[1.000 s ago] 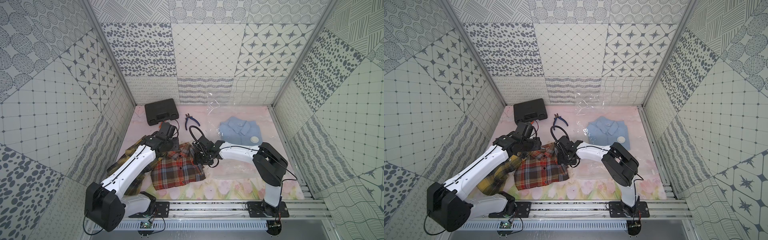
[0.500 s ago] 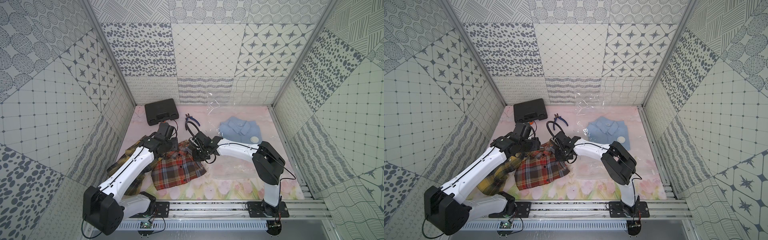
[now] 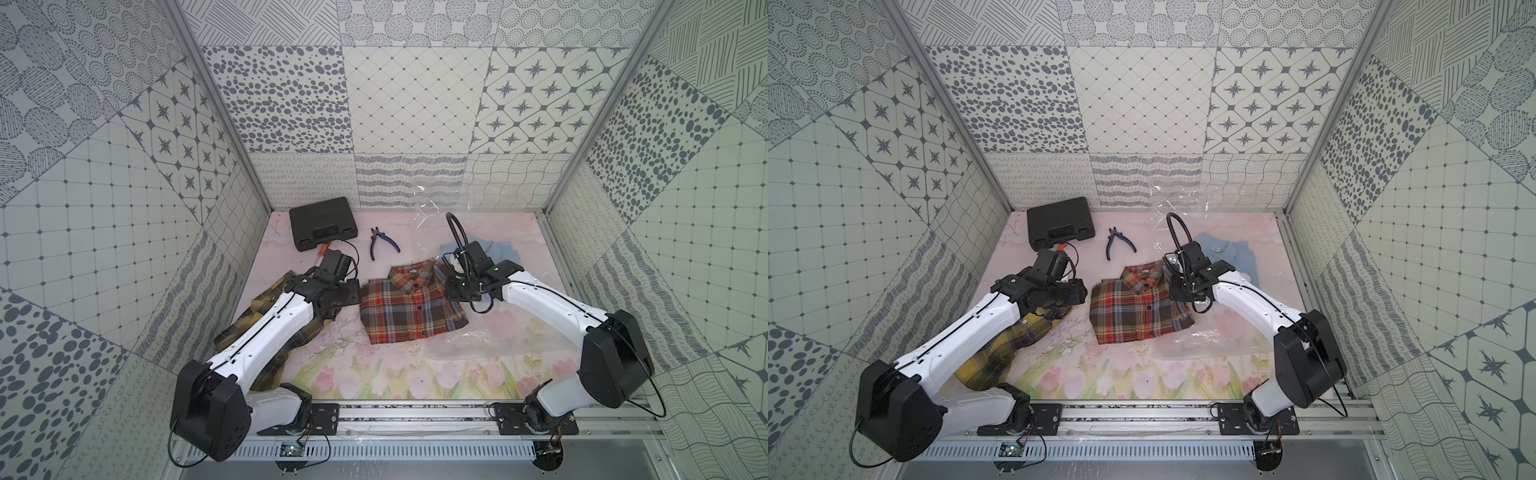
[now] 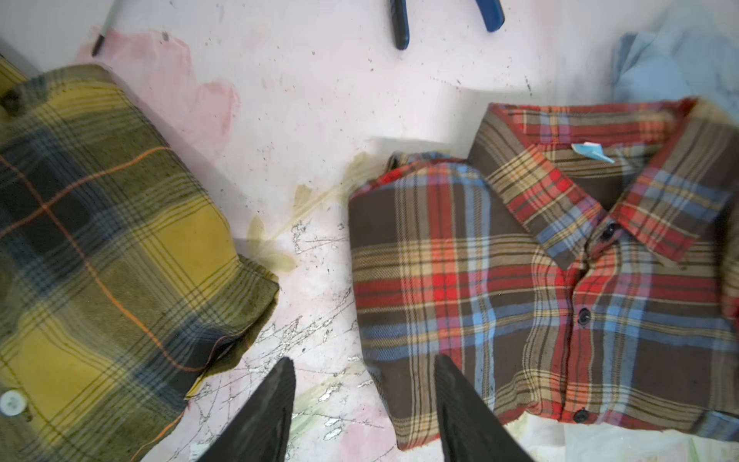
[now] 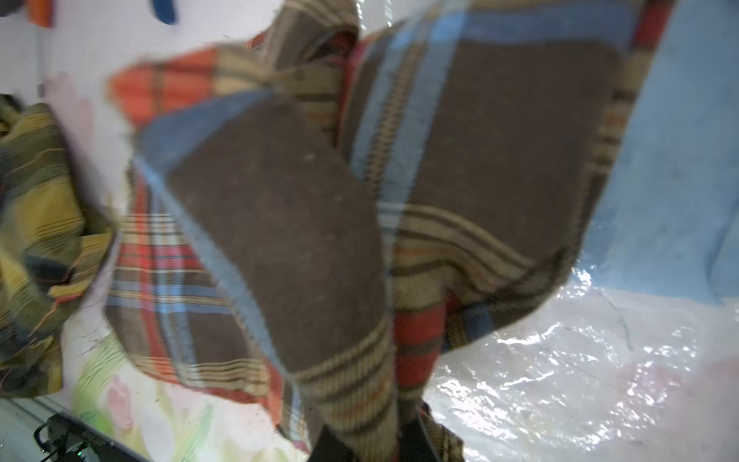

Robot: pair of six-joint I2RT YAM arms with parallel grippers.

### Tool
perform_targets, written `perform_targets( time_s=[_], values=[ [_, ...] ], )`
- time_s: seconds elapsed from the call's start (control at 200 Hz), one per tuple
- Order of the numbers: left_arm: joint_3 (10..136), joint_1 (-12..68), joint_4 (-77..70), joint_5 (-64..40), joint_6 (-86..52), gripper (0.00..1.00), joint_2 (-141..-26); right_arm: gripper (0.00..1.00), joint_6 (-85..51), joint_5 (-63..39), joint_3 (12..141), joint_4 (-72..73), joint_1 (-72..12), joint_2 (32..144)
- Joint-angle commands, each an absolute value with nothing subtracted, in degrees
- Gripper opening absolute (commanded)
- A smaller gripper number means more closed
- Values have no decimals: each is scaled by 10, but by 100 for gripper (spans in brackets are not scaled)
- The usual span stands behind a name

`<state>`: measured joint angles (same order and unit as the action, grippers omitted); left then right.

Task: Place the folded shirt into the vacuum bag
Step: Adjust the shirt in the vacuum bag.

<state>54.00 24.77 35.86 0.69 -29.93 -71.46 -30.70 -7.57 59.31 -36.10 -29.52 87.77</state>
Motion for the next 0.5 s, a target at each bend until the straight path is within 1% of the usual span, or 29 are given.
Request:
perform_targets(
  time_s=[0.0,0.045,0.115,0.145,0.195,0.24,0.34,0.495],
  values=[
    [513,250,316,-41,-339,58,-726,17,-325,-136,556,-277,-275,884],
    [506,250,318,-43,-342,59,-725,30,-326,-144,559,-273,-265,881],
    [493,250,322,-43,-344,60,-726,43,-318,-142,570,-282,-254,871],
    [487,249,323,-42,-344,61,-728,48,-314,-138,577,-290,-249,866],
    [479,245,317,-46,-343,63,-730,53,-306,-131,586,-309,-240,859],
    [472,238,302,-62,-341,66,-733,55,-300,-118,591,-321,-232,850],
    [469,229,262,-99,-341,69,-750,56,-283,-72,601,-358,-225,836],
    [498,229,220,-126,-332,70,-816,56,-280,-40,602,-382,-228,824]
  ],
)
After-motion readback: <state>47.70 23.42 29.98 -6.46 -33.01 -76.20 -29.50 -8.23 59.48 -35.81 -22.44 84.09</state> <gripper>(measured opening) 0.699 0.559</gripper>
